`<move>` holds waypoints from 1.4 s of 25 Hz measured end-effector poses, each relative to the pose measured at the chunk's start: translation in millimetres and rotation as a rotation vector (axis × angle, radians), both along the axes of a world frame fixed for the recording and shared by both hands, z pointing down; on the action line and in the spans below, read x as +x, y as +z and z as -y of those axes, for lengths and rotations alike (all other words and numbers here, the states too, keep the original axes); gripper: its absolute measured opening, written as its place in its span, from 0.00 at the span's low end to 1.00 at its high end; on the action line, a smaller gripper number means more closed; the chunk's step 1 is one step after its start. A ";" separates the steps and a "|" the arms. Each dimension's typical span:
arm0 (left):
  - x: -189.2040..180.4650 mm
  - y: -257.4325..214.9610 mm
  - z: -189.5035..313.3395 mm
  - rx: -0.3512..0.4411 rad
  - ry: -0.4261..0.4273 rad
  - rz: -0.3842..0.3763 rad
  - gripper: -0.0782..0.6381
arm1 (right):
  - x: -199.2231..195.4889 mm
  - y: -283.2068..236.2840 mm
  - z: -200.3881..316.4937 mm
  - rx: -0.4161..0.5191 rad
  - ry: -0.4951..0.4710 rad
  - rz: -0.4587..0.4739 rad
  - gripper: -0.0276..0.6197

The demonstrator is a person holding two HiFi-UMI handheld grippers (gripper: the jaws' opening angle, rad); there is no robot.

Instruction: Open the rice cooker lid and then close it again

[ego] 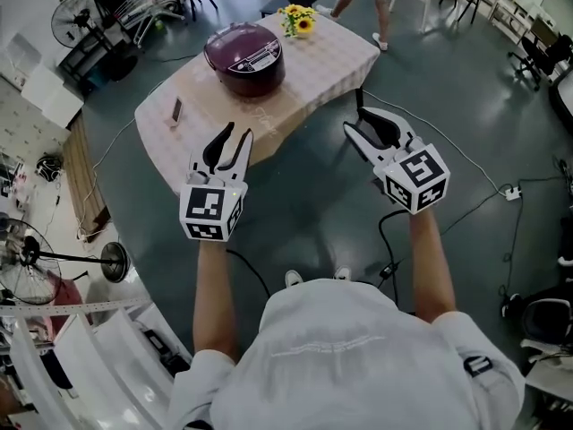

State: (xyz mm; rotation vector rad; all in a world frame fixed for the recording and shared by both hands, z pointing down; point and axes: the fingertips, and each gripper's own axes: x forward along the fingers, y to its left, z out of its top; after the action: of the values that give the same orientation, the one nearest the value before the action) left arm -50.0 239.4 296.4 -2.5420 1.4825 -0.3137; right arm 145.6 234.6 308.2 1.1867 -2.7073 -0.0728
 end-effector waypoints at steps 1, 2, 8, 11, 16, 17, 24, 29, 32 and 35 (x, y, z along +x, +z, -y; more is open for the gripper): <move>0.7 1.6 -1.4 -0.006 -0.007 -0.002 0.30 | 2.1 0.9 -1.4 0.000 -0.001 0.000 0.30; 1.7 3.0 -2.8 -0.011 -0.013 -0.003 0.30 | 4.6 1.7 -2.4 0.000 -0.001 0.000 0.30; 15.8 10.8 -6.1 -0.041 -0.032 0.008 0.30 | 22.8 5.1 -0.9 0.005 -0.002 0.006 0.30; 27.8 12.6 -7.2 -0.053 -0.038 0.019 0.30 | 33.0 6.4 0.3 0.008 -0.008 0.007 0.30; 50.4 13.2 -7.9 -0.057 -0.051 0.031 0.30 | 53.3 9.3 1.6 0.013 -0.027 0.018 0.30; 55.7 12.8 -8.2 -0.057 -0.053 0.033 0.30 | 58.0 10.1 1.8 0.012 -0.031 0.020 0.30; 78.2 16.8 -4.1 -0.045 -0.111 0.025 0.30 | 84.8 25.2 9.6 -0.007 -0.049 0.032 0.31; 83.2 24.7 9.8 -0.064 -0.101 -0.001 0.30 | 92.4 34.0 25.9 -0.018 -0.044 0.034 0.31; 83.8 33.9 25.8 -0.078 -0.094 -0.005 0.30 | 90.7 38.5 41.4 -0.024 -0.047 0.023 0.31; 77.7 43.0 50.8 -0.089 -0.099 -0.014 0.30 | 86.2 41.5 63.3 -0.023 -0.049 0.003 0.31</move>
State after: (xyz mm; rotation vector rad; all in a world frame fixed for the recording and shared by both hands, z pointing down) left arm 27.6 188.7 339.4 -2.5475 1.6387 -0.3845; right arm 231.8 171.3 349.7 1.1148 -2.7328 -0.0461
